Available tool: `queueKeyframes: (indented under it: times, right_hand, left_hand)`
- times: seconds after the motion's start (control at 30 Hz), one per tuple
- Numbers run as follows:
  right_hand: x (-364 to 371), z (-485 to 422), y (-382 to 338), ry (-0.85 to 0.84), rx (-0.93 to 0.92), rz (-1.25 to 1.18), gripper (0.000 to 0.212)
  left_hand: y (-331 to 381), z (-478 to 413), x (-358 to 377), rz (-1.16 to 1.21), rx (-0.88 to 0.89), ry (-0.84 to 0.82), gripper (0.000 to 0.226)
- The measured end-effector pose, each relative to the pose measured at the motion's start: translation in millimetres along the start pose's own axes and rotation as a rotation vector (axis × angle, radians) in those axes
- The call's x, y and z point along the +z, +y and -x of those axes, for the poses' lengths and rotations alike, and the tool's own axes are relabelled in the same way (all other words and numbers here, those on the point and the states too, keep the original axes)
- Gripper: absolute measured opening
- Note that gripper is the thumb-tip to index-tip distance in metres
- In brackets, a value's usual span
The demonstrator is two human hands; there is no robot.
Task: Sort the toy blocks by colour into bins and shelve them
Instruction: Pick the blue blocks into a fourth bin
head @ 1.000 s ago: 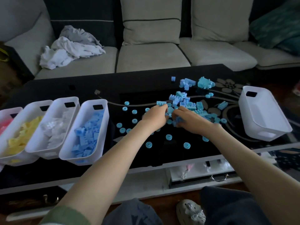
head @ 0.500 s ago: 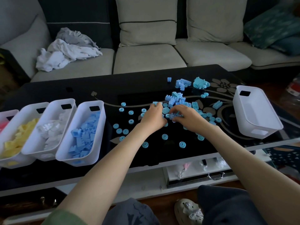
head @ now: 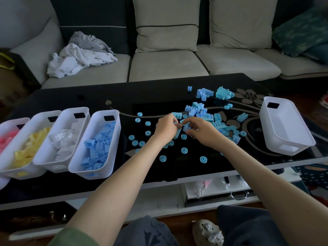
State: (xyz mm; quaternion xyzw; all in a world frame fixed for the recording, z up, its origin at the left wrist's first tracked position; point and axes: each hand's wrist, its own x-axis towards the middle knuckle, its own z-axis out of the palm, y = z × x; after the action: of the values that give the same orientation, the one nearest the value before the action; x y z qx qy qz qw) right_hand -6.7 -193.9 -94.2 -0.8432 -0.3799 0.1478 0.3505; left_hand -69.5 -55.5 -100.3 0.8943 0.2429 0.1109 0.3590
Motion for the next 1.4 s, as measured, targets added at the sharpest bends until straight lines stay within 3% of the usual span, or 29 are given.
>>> queueKeyframes:
  times: [0.07, 0.2, 0.27, 0.37, 0.47, 0.6, 0.7, 0.8, 0.9, 1.03, 1.17, 1.23, 1.4]
  right_hand:
    - [0.9, 1.0, -2.9, -0.016, 0.000, -0.058, 0.023]
    - [1.5, 2.6, -7.1, -0.011, 0.005, -0.174, 0.026]
    - [2.6, 3.4, -10.1, -0.020, -0.009, -0.210, 0.026]
    - [3.6, -0.4, -11.4, 0.007, -0.003, -0.118, 0.024]
    - [4.4, -5.1, -13.8, 0.073, 0.063, -0.080, 0.025]
    - [9.8, -9.9, -42.6, 0.135, 0.032, -0.163, 0.026]
    - [27.3, -13.3, -84.0, 0.079, -0.075, -0.294, 0.023]
    - [54.7, -16.0, -130.1, -0.021, -0.181, -0.476, 0.021]
    - [85.4, -21.9, -163.6, -0.095, -0.238, -0.417, 0.023]
    - [117.9, -33.0, -176.6, -0.144, -0.181, -0.303, 0.034]
    - [127.3, -30.7, -174.7, -0.155, -0.203, -0.182, 0.053]
    - [119.8, -25.9, -172.6, -0.093, -0.229, -0.185, 0.048]
    - [73.0, -20.1, -133.9, 0.018, -0.221, -0.123, 0.034]
  left_hand:
    - [0.2, -1.5, -0.1, 0.103, -0.061, 0.005, 0.018]
    - [3.5, -3.6, -0.5, 0.562, -0.320, -0.004, 0.018]
    - [2.6, -6.5, -0.3, 0.609, -0.386, -0.008, 0.018]
    - [0.4, -11.3, 0.0, 0.524, -0.378, 0.025, 0.020]
    - [-2.4, -8.8, -6.2, 0.318, -0.251, 0.072, 0.023]
    - [-1.3, 11.0, -44.1, 0.177, -0.096, 0.140, 0.012]
    - [-14.6, 32.9, -94.0, 0.128, -0.053, 0.233, 0.015]
    - [-51.8, 59.6, -145.9, 0.104, -0.117, 0.219, 0.015]
    - [-83.9, 86.6, -179.1, -0.032, -0.246, 0.164, 0.022]
    - [-100.4, 109.3, -184.9, -0.195, -0.285, 0.147, 0.043]
    - [-109.2, 107.1, -183.1, -0.164, -0.270, 0.146, 0.062]
    - [-104.5, 99.4, -178.7, -0.182, -0.211, 0.217, 0.060]
    - [-59.9, 74.2, -146.7, 0.078, 0.019, 0.412, 0.047]
